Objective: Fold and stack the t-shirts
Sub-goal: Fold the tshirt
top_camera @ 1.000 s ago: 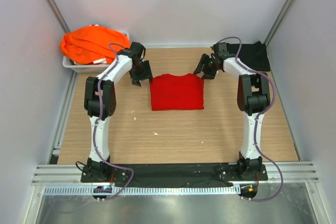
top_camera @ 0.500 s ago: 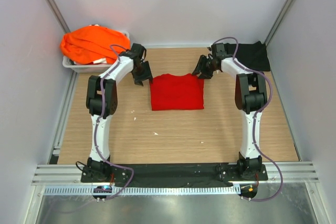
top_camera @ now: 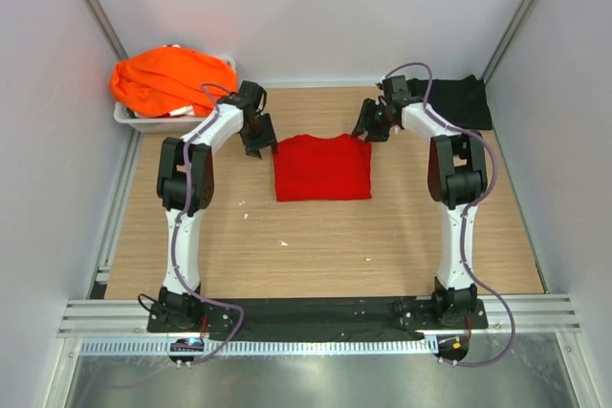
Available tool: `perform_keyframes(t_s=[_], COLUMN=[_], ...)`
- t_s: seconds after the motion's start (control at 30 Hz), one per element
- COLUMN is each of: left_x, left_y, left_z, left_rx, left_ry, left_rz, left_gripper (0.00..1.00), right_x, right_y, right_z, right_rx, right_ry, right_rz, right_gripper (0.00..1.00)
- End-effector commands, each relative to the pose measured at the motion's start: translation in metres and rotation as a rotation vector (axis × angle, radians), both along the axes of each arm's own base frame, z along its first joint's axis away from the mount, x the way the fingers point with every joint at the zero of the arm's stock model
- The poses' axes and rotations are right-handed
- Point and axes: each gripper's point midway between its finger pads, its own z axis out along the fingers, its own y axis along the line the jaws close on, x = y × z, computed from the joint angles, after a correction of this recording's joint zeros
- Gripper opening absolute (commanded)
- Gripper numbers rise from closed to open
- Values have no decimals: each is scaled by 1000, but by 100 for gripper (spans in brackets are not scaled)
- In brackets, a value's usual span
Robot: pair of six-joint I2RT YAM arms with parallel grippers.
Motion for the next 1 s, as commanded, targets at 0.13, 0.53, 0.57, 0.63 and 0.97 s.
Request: perform_keyframes(t_s=[0.13, 0.53, 0.57, 0.63, 0.97], left_x=[6, 5, 6, 7, 14], left_y=[2, 1, 1, 0, -8], left_z=[6, 1, 2, 2, 24], left_rx=[-5, -10, -12, -13, -56], left_ry=[-34, -28, -32, -34, -79], left_rz=[4, 1, 0, 0, -15], left_gripper=[51, 42, 40, 29, 0], right_x=[3, -7, -7, -7, -11], right_y=[9, 19, 20, 20, 27], right_z=[49, 34, 34, 33, 59], right_rx=[-58, -52, -50, -47, 8], right_ry=[-119, -66, -65, -65, -100], right_rz=[31, 60, 62, 61, 59], right_gripper=[54, 40, 36, 25, 1])
